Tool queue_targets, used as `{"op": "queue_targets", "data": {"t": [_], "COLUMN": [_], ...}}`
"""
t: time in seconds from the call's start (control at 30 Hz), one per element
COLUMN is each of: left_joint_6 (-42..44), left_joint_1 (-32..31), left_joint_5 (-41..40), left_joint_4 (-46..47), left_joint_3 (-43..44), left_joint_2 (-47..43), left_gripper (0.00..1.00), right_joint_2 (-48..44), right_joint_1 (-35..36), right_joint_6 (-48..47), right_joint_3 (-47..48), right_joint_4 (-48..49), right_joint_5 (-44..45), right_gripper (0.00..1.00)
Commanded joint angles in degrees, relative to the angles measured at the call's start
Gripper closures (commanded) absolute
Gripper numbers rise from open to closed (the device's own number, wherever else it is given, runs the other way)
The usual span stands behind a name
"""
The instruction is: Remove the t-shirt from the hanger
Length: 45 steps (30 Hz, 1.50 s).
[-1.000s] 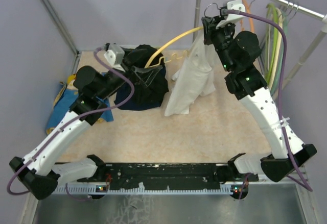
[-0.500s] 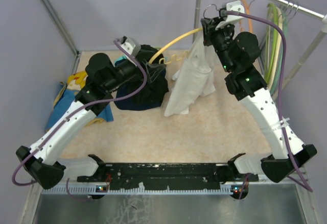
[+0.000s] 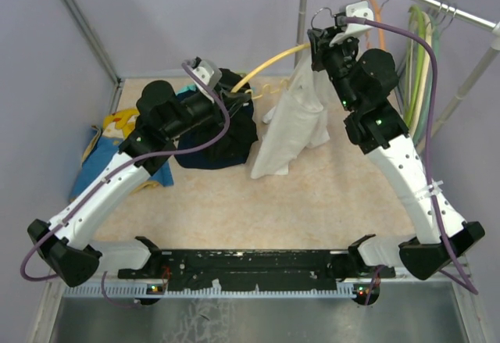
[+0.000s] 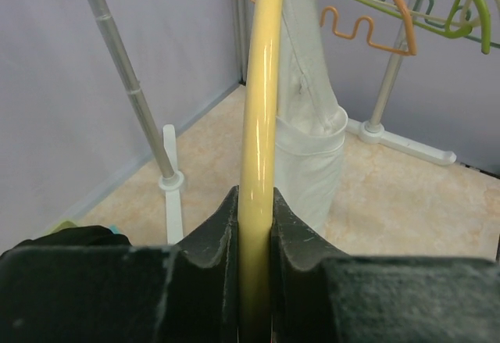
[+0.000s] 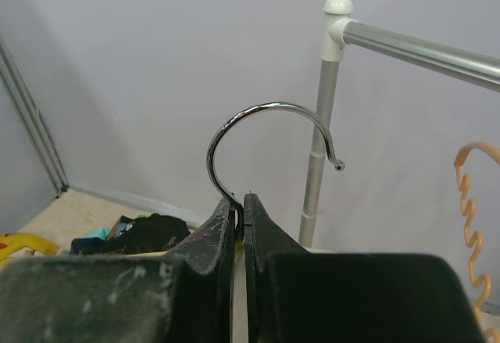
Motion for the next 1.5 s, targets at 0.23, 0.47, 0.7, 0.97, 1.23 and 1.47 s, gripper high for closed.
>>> {"op": "queue_targets", "data": {"t": [0.23,0.47,0.7,0.97,1.23,1.47], "left_joint_6": [-2.8,-3.9,-5.1,-6.6,-7.6,-7.9], "left_joint_1": [0.3,0.4,0.4,0.4,0.4,0.4], "left_joint_5": [-5.0,-10.3,-8.9,-7.4,-7.7,-7.2], "left_joint_4": [6.7,11.7,11.7,12.1,13.2,13.4], "left_joint_3": [-2.5,-5.4,-4.6,-5.0,-6.0,-5.8], "left_joint_2": [-2.3,-5.8,-7.5,-8.8,-9.9,-10.0], "left_gripper": [1.00,1.00,1.00,1.00,1.00,1.00], "right_joint_2": [-4.3,-6.3,-5.9,1.4,3.3,3.8], "right_joint_1": [-0.2,-0.2,-0.1,-0.2,-0.2,-0.2], "right_joint_6": [0.1,0.4,5.6,11.1,13.4,13.2], "right_joint_3": [2.3,2.4,6.9,12.0,8.9,8.2], "right_joint_4": [4.3,2.8,-7.9,-18.9,-20.9,-22.4], "right_joint_5": [-0.4,1.8,-2.1,-8.7,-11.4,-11.0], "right_gripper": [0.81,0.39,0.39,0.43,0.46,0.56]}}
